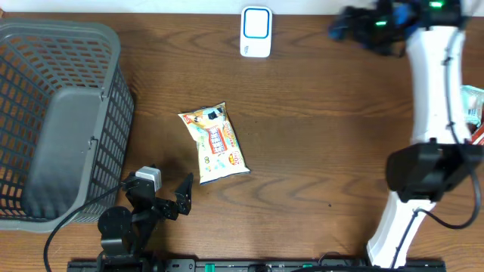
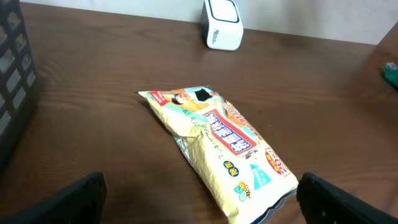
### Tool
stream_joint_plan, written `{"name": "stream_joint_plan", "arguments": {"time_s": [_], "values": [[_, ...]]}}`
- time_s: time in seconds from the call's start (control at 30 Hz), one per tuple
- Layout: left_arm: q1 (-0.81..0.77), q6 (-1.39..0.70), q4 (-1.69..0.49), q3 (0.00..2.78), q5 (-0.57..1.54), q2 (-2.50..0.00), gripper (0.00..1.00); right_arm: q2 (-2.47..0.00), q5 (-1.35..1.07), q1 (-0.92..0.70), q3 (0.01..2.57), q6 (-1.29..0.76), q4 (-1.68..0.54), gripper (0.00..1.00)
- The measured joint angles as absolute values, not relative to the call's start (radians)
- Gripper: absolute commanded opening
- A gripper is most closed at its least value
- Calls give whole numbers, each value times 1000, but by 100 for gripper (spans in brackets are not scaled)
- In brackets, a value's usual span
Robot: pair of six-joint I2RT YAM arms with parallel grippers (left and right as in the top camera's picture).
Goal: Scan the item barcode
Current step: 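Reach the right gripper to the yellow snack bag and grasp it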
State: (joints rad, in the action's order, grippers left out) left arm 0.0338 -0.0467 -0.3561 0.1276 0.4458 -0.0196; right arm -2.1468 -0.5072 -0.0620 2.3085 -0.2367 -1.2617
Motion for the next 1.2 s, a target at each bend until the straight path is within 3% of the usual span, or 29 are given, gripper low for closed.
{"name": "stream_joint_plan", "arguments": {"time_s": [0.37, 0.63, 0.77, 0.8, 0.87, 0.93, 1.2], "values": [[34, -47, -356, 128, 446, -20, 98, -2265, -352, -597, 2296, -273, -1305, 99], [34, -47, -356, 128, 446, -20, 98, -2412, -162, -780, 2296, -350, -1306, 99], [34, -47, -356, 128, 446, -20, 98, -2511, -123, -801, 2295, -363, -1325, 83], [34, -47, -356, 128, 446, -20, 98, -2530, -114, -802, 2295, -367, -1333, 72], [34, -47, -356, 128, 446, -20, 98, -2558, -103, -802, 2295, -368, -1361, 33], [34, -47, -356, 128, 446, -20, 98, -2561, -104, -799, 2296, -372, -1378, 1], [34, -47, -356, 128, 446, -20, 98, -2526, -119, -762, 2314, -354, -1459, 1]]}}
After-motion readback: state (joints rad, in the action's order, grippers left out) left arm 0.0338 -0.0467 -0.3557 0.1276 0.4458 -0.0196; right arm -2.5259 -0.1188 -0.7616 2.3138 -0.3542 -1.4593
